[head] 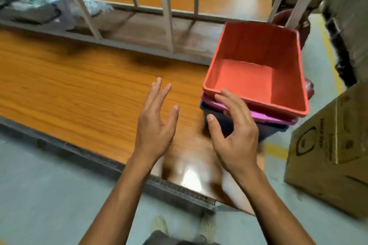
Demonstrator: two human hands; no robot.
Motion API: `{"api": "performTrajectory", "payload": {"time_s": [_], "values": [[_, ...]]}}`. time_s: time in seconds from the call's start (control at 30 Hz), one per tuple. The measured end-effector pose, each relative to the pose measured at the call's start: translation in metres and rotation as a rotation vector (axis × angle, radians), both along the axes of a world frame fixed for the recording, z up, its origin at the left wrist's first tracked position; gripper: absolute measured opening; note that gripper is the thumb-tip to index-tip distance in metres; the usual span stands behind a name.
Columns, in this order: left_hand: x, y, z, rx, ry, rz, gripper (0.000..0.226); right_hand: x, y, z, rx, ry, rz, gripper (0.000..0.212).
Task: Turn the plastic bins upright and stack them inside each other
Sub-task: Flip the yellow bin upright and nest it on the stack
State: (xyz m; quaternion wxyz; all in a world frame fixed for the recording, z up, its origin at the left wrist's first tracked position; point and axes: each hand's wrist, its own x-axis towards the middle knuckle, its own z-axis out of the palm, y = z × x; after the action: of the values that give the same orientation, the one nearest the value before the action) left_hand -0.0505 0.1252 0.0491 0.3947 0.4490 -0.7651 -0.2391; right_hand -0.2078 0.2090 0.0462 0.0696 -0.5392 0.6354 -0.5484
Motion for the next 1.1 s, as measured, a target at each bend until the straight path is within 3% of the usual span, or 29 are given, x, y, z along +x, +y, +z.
{"api": "performTrajectory", "payload": {"time_s": [0.43, 0.67, 1.1], "values": [[0.272, 0.034, -0.082, 0.223, 0.083, 0.4, 0.049, 0.246, -0.057, -0.078, 0.323, 0.02, 0.514, 0.052], [0.442, 0.0, -0.089, 0.16, 0.053, 0.609, 0.048, 0.4, -0.124, -0.09, 0.311, 0.084, 0.666, 0.052], [0.644, -0.108, -0.106, 0.122, 0.202, 0.948, 0.046, 0.623, -0.275, -0.103, 0.294, 0.133, 0.943, 0.054]]}}
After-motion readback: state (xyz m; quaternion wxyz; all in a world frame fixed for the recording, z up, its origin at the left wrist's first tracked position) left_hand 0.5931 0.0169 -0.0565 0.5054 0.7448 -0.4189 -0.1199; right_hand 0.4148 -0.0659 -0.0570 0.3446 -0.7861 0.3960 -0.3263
